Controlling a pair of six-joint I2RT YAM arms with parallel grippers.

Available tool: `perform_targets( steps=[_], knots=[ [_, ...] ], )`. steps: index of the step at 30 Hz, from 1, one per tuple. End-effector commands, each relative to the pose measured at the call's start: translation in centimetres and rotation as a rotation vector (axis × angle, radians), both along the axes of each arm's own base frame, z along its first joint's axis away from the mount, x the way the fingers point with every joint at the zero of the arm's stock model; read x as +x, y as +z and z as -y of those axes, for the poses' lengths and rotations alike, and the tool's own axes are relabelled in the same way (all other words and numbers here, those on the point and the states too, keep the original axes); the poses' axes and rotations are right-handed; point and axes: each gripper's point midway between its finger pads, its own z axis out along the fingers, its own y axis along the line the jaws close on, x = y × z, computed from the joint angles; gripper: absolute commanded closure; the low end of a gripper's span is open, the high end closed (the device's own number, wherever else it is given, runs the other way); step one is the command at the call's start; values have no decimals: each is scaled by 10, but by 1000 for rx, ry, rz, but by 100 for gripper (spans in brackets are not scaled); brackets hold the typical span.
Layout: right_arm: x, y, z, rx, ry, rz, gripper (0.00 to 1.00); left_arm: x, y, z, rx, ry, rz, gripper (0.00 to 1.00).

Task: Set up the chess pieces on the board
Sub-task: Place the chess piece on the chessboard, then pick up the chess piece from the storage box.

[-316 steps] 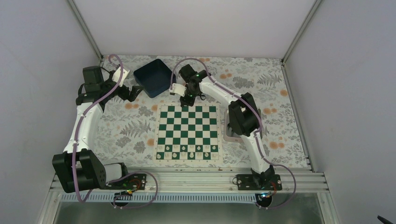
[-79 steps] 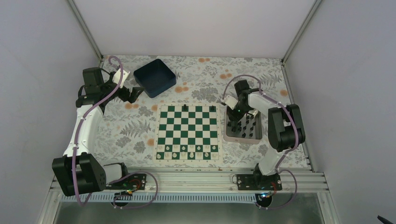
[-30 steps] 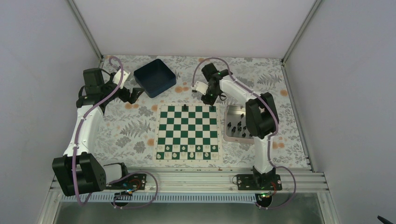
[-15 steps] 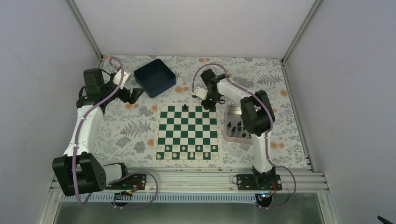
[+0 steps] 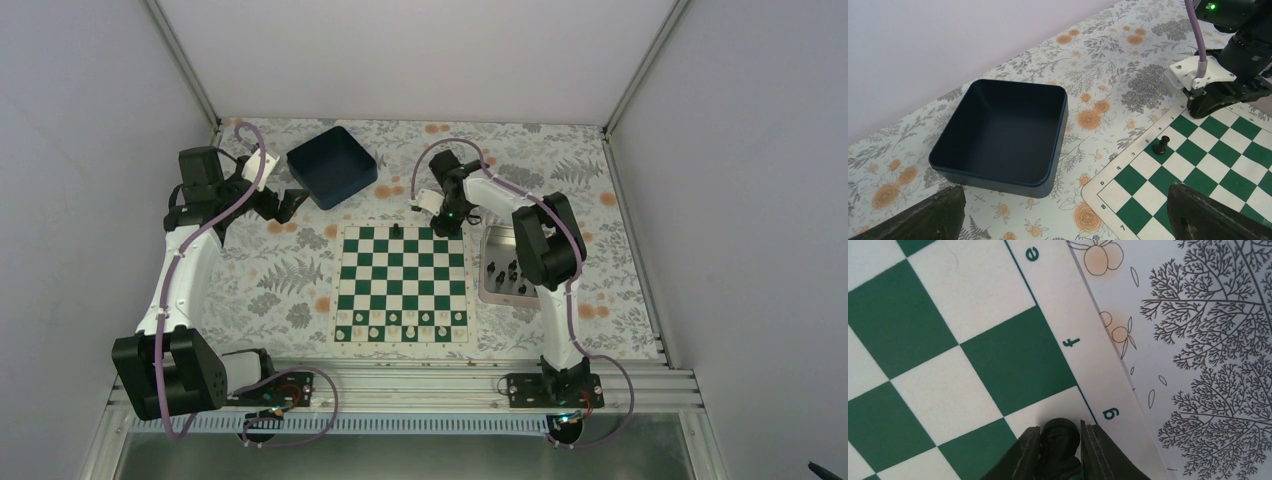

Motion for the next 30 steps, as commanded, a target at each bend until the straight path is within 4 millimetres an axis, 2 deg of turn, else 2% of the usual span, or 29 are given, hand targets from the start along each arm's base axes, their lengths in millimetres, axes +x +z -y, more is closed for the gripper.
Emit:
perform_targets(
  steps=[1, 6, 9, 13, 16, 19, 22, 25, 30],
  knots=[
    [5, 6, -8, 21, -4, 41, 72, -3, -1, 4, -4, -27, 12, 0],
    [14, 44, -2, 51, -25, 118, 60, -3, 0, 4, -3, -30, 13, 0],
    [18, 71, 14, 65, -59, 157, 57, -3, 0, 4, -2, -29, 13, 0],
    [15, 109, 57, 84, -134, 204, 57, -4, 2, 5, -3, -30, 17, 0],
    [-2, 122, 96, 69, -182, 219, 56, -4, 3, 5, -5, -31, 19, 0],
    [-22, 125, 131, 57, -223, 223, 55, -5, 3, 6, -5, -41, 23, 0],
    [-45, 115, 148, 61, -234, 201, 56, -7, 4, 7, -6, -49, 30, 0],
    [-67, 94, 153, 52, -232, 158, 55, -7, 4, 8, -9, -53, 28, 0],
    [-82, 65, 148, 79, -239, 87, 55, -6, 3, 8, -14, -57, 23, 0]
  ],
)
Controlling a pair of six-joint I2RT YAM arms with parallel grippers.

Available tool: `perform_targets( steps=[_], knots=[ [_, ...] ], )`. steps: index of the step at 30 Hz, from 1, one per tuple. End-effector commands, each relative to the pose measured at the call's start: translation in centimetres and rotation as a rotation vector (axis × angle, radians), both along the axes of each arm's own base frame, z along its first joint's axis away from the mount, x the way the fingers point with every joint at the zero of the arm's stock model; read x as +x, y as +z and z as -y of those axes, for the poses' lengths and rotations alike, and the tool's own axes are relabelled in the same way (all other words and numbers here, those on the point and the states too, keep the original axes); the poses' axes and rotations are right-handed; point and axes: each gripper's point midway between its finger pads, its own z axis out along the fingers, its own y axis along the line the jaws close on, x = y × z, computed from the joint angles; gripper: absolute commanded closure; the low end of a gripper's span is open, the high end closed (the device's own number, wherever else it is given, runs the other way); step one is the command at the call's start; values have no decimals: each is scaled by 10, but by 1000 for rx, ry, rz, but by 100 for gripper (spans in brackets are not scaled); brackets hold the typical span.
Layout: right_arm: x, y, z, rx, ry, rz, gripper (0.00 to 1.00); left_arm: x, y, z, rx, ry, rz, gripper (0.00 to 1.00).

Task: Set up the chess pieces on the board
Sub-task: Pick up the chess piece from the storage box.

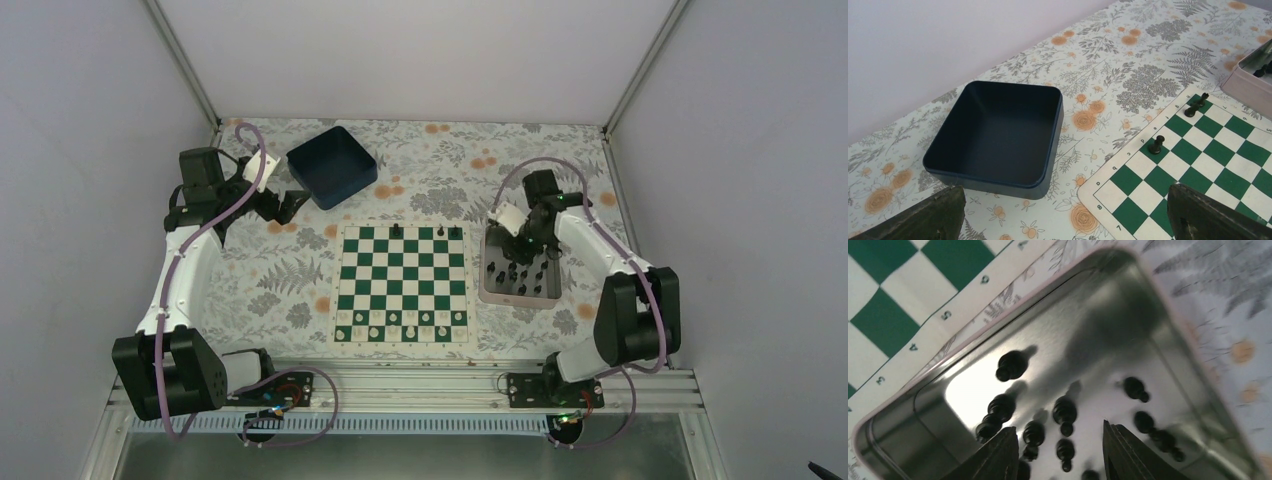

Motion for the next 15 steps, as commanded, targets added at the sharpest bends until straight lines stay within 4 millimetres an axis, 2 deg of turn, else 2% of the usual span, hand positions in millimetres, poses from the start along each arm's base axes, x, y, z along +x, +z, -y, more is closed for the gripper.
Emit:
perform_targets(
  steps=[1, 8, 15],
  knots=[
    [-5, -15, -13, 59, 31, -28, 55, -5, 4, 6, -8, -40, 23, 0],
    [-10, -27, -26, 111, 75, -95, 55, -5, 4, 6, -4, -37, 23, 0],
    [-12, -38, -31, 104, 98, -130, 55, -5, 3, 5, -4, -36, 20, 0]
  ],
)
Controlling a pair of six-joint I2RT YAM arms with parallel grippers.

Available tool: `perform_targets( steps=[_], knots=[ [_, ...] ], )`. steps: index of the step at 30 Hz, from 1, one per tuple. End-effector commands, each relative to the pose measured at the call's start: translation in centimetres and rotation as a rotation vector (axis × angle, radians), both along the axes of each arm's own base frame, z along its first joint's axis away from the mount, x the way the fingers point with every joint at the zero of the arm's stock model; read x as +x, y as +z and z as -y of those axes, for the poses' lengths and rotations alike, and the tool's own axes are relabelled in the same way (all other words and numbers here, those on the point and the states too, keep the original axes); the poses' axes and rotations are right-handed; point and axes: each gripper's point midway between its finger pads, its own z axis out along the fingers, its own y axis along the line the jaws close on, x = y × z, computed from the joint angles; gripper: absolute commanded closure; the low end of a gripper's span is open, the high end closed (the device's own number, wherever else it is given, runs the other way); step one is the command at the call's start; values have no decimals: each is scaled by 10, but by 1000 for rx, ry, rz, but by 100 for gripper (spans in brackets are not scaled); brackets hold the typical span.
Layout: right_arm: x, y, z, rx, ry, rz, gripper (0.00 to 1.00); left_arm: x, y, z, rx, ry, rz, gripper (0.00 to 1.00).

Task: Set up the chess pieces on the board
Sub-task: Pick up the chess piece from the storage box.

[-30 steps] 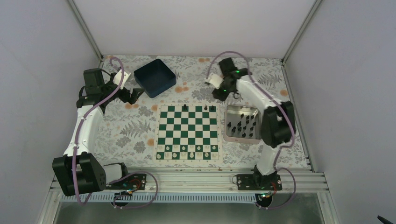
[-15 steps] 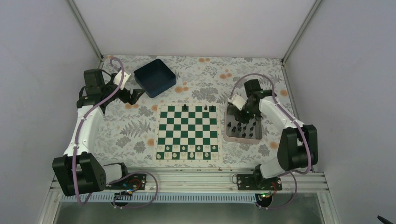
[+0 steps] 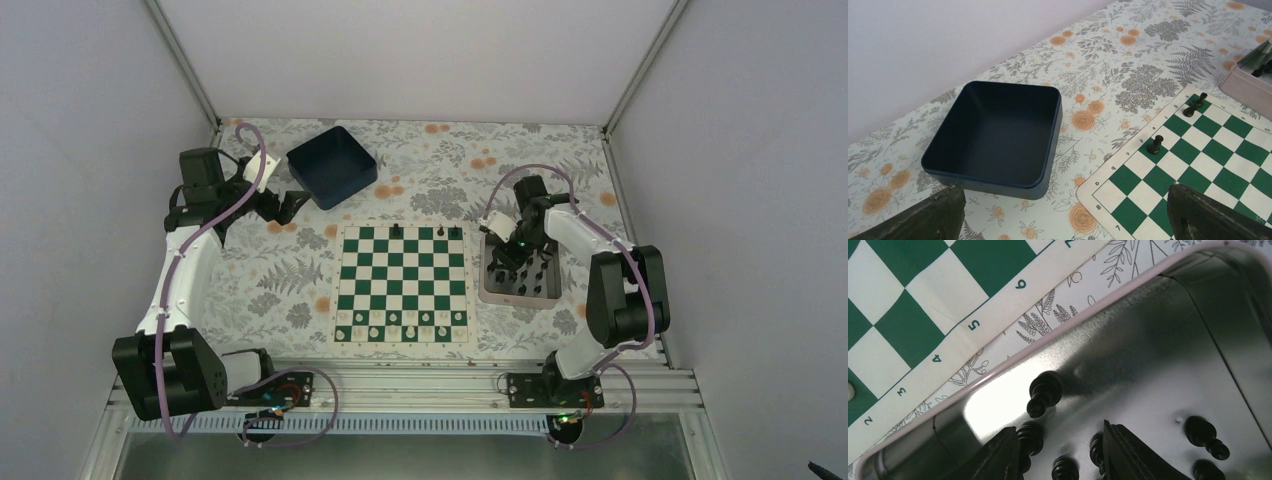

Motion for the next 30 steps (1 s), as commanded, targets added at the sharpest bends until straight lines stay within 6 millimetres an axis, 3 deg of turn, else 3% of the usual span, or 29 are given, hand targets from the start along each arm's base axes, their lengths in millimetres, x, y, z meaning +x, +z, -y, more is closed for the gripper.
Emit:
perform_targets(
  steps=[1, 7, 13, 20, 25, 30],
  knots=[
    [4, 2, -12, 34, 42, 10, 55, -4, 3, 4, 1, -30, 21, 0],
    [6, -1, -20, 48, 59, -4, 55, -3, 0, 4, 2, -31, 15, 0],
    [8, -19, -23, 29, 62, -49, 57, -4, 0, 4, 4, -32, 15, 0],
    [14, -22, -23, 25, 56, -34, 79, -4, -1, 4, 3, -34, 15, 0],
    [19, -7, -22, 24, 51, 10, 88, -4, -1, 4, 3, -33, 14, 0],
    [34, 30, -21, -1, 38, 65, 92, -3, 1, 5, 0, -37, 18, 0]
  ],
)
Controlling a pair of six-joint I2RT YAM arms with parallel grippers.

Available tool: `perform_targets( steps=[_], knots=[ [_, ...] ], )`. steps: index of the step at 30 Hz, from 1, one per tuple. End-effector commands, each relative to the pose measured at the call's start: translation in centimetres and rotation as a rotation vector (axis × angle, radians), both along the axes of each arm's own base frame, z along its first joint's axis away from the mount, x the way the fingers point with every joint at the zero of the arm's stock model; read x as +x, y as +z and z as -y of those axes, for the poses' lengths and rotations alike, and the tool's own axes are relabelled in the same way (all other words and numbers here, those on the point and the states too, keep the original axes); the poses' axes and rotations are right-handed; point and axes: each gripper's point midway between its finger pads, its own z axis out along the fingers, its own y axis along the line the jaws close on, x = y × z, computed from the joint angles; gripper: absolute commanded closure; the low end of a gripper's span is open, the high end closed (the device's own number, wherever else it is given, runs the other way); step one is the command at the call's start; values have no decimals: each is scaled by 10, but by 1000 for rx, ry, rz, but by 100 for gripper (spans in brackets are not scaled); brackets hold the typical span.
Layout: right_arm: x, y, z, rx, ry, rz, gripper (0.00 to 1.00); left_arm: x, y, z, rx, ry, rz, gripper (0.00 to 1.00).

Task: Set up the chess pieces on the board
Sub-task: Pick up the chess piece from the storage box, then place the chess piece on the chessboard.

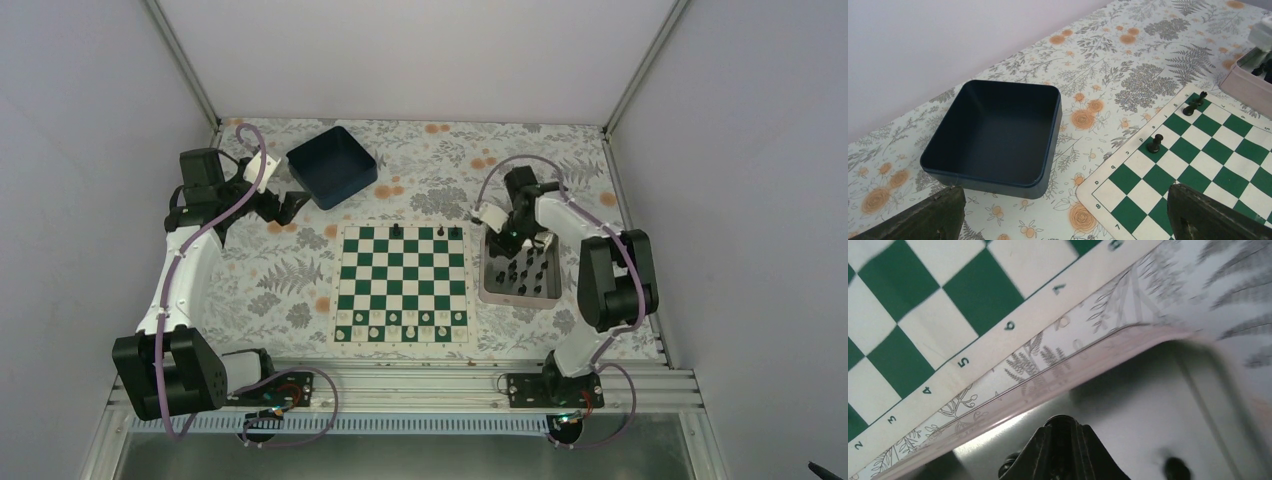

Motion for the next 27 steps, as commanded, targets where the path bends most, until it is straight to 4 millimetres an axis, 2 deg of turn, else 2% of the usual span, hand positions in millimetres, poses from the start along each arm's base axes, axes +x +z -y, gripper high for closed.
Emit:
perform_targets(
  steps=[1, 3, 6, 8, 11, 15, 20, 27],
  knots=[
    [23, 51, -7, -11, -4, 106, 92, -3, 2, 5, -3, -36, 18, 0],
    [29, 70, -15, -31, 7, 136, 92, -3, 2, 5, -2, -35, 19, 0],
    [36, 97, -44, -43, 54, 194, 92, -2, 0, 4, -1, -34, 17, 0],
    [40, 108, -68, -46, 97, 217, 92, -2, 0, 4, -2, -33, 13, 0],
    [52, 110, -100, -59, 139, 241, 92, -3, 2, 4, 0, -32, 20, 0],
    [68, 95, -129, -79, 169, 234, 92, -4, 4, 3, 7, -23, 25, 0],
    [81, 62, -147, -83, 194, 215, 92, -3, 3, 2, 11, -19, 27, 0],
    [72, 28, -164, -65, 230, 137, 92, -2, 3, 2, 12, -17, 26, 0]
  ],
)
